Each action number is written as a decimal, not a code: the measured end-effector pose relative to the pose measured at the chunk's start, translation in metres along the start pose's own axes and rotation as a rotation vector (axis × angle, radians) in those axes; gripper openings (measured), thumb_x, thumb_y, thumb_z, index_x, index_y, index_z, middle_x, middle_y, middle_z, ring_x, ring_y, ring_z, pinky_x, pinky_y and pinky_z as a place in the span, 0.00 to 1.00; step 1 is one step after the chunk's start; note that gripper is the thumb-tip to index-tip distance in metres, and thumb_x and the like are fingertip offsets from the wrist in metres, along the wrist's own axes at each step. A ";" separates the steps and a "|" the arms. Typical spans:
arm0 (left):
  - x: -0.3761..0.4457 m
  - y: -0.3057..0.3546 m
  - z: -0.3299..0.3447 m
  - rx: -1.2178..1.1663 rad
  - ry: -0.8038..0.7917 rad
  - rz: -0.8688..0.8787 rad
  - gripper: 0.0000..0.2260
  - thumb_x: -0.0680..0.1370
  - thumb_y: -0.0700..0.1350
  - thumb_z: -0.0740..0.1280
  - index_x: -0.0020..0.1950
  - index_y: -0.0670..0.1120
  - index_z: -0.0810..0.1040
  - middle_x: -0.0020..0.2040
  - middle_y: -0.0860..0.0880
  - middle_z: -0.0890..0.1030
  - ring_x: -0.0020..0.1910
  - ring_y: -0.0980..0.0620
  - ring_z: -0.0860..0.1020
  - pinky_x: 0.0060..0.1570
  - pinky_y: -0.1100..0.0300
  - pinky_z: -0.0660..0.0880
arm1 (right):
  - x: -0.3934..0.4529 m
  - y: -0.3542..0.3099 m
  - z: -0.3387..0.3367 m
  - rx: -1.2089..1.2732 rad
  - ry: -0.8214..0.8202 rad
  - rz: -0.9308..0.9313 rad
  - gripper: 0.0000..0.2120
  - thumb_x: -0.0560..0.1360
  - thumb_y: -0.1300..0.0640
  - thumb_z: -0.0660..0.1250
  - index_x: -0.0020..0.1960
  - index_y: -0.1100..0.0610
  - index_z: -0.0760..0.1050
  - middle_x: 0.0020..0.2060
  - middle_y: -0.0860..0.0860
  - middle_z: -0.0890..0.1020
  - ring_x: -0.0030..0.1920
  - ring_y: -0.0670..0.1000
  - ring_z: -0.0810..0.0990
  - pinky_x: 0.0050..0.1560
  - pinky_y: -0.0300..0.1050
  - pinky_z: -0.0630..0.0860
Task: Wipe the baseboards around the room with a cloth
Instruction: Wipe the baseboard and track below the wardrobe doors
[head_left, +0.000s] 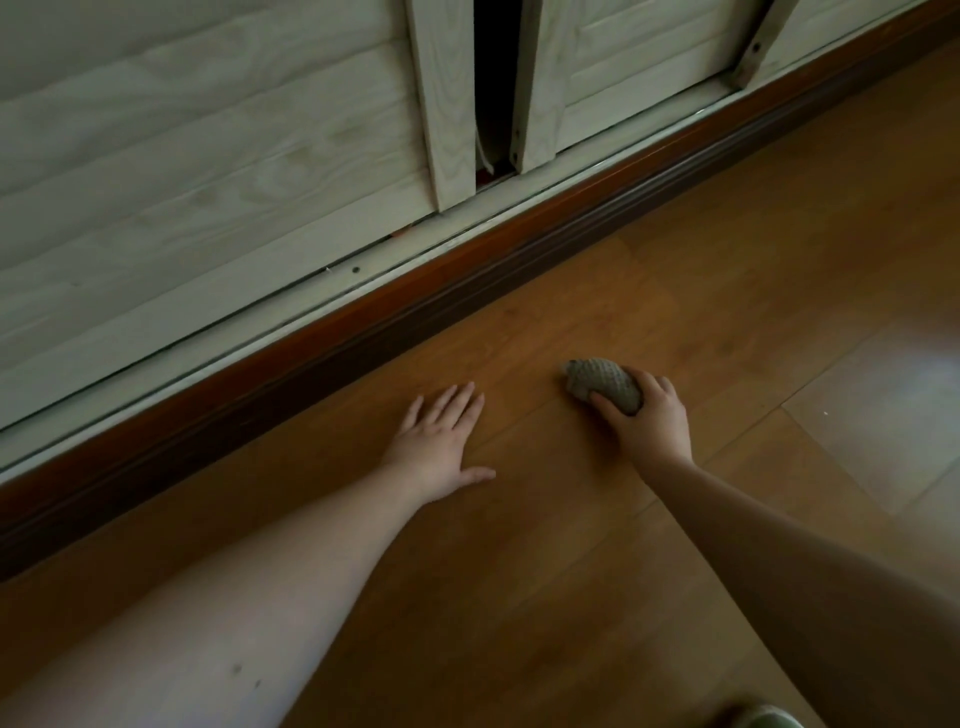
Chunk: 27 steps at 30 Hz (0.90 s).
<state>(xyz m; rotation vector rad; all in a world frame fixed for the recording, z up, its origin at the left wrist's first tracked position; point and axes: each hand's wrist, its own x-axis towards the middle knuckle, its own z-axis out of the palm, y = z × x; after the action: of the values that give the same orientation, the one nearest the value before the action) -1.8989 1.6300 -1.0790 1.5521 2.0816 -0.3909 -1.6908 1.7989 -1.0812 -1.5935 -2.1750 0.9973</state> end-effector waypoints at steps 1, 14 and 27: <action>0.002 -0.005 -0.009 0.032 0.005 0.011 0.42 0.78 0.71 0.53 0.81 0.51 0.36 0.81 0.51 0.35 0.79 0.51 0.36 0.78 0.45 0.40 | -0.001 0.001 0.001 0.003 0.004 0.004 0.28 0.73 0.42 0.72 0.69 0.52 0.72 0.56 0.49 0.74 0.55 0.50 0.74 0.54 0.43 0.70; 0.053 -0.089 -0.162 0.706 0.405 0.280 0.31 0.84 0.59 0.42 0.79 0.47 0.31 0.79 0.46 0.32 0.77 0.48 0.32 0.75 0.51 0.32 | -0.003 -0.019 0.033 0.107 -0.010 -0.021 0.28 0.73 0.41 0.71 0.69 0.51 0.71 0.54 0.46 0.72 0.54 0.47 0.73 0.57 0.45 0.74; 0.081 -0.106 -0.147 0.500 0.473 0.335 0.32 0.82 0.61 0.39 0.81 0.44 0.39 0.82 0.45 0.42 0.80 0.51 0.42 0.78 0.56 0.40 | 0.023 -0.095 0.097 0.115 -0.143 -0.361 0.27 0.74 0.46 0.73 0.70 0.52 0.72 0.55 0.48 0.73 0.55 0.47 0.73 0.57 0.40 0.74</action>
<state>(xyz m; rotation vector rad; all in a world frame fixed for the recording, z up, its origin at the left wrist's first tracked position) -2.0506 1.7386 -1.0097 2.4474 2.0904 -0.4795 -1.8248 1.7690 -1.0931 -1.0559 -2.3376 1.1223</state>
